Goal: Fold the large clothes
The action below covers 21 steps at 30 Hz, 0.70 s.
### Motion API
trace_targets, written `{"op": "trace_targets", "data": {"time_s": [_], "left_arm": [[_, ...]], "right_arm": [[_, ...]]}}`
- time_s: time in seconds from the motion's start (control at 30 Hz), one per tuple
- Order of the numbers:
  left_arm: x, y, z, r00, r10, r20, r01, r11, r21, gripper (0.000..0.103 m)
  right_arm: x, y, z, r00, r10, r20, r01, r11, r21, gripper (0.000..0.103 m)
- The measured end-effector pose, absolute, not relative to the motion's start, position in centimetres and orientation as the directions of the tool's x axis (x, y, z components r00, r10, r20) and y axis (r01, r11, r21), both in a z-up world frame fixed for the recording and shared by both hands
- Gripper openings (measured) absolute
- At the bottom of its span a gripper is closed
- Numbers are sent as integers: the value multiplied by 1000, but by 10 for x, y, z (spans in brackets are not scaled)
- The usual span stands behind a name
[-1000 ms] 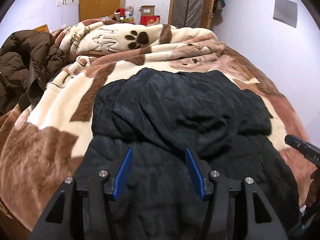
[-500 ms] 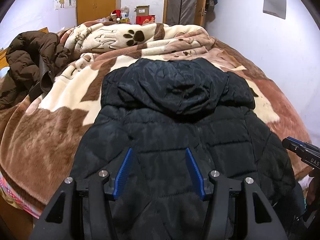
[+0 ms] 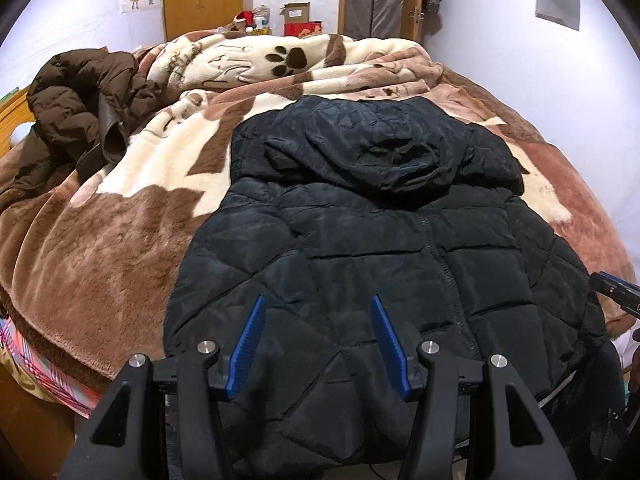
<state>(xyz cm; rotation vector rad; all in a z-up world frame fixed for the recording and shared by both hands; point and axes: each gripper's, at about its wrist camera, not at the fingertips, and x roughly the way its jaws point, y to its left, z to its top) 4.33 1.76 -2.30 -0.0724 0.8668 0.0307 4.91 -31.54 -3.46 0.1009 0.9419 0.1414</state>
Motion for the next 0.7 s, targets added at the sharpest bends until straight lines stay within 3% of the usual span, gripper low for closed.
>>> {"op": "trace_targets", "data": {"time_s": [0.2, 0.3, 0.7], "left_arm": [[43, 50, -30, 642, 29, -766, -117, 991, -60, 61], [44, 65, -36, 634, 55, -771, -152, 987, -55, 63], [49, 107, -82, 546, 72, -835, -235, 970, -70, 71]], "right_arm": [[51, -334, -43, 568, 137, -811, -26, 989, 149, 50], [53, -346, -49, 560, 120, -820, 5, 989, 148, 57], [59, -373, -80, 486, 140, -863, 74, 977, 200, 59]]}}
